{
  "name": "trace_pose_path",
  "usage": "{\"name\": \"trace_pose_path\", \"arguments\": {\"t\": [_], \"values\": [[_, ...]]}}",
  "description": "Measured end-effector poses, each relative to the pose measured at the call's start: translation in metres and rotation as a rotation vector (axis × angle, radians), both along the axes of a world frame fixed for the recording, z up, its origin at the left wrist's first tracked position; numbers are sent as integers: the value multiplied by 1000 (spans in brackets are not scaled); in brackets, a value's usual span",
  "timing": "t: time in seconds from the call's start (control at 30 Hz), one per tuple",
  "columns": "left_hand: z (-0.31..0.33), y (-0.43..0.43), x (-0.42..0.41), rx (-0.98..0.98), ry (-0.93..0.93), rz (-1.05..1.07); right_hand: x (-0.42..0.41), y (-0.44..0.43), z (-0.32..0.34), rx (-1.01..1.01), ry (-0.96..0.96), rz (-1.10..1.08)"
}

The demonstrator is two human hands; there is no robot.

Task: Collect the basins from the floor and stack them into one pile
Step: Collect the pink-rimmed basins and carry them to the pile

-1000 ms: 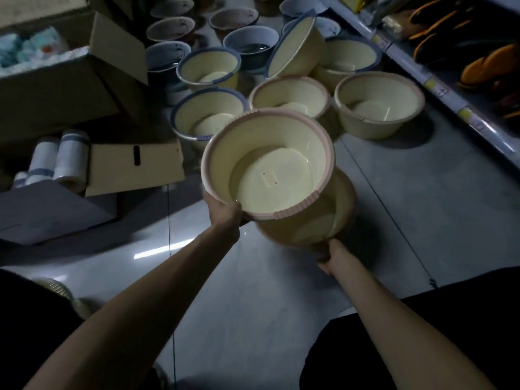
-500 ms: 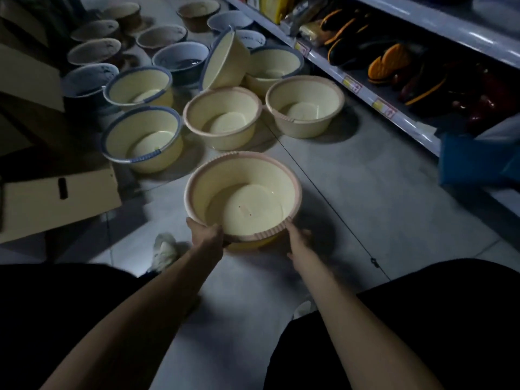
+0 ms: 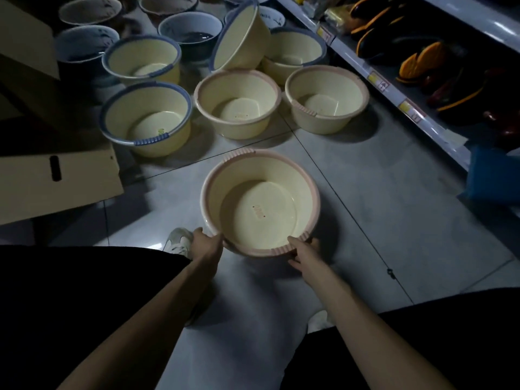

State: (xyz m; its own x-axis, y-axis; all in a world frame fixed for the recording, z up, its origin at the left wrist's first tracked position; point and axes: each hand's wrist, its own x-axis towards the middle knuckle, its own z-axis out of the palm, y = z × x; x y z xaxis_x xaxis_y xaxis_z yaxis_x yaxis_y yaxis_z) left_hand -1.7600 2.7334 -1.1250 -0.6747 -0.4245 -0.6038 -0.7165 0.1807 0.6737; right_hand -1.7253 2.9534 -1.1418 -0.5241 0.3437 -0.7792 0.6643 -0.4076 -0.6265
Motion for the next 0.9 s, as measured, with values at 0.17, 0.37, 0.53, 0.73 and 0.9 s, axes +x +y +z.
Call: {"name": "trace_pose_path", "arguments": {"t": [0.17, 0.37, 0.53, 0.73, 0.9], "values": [[-14, 8, 1, 228, -76, 4, -3, -8, -12, -60, -5, 12], [-18, 13, -6, 235, -88, 35, -9, -10, -23, -207, -14, -129], [-10, 34, -5, 270, -59, 9, -9, 11, -24, -203, 0, -245], [4, 102, -18, 308, 43, -105, 2, 72, -15, -201, 18, -381], [8, 158, -44, 358, 58, -220, -8, 126, 0, -160, 33, -434]]}}
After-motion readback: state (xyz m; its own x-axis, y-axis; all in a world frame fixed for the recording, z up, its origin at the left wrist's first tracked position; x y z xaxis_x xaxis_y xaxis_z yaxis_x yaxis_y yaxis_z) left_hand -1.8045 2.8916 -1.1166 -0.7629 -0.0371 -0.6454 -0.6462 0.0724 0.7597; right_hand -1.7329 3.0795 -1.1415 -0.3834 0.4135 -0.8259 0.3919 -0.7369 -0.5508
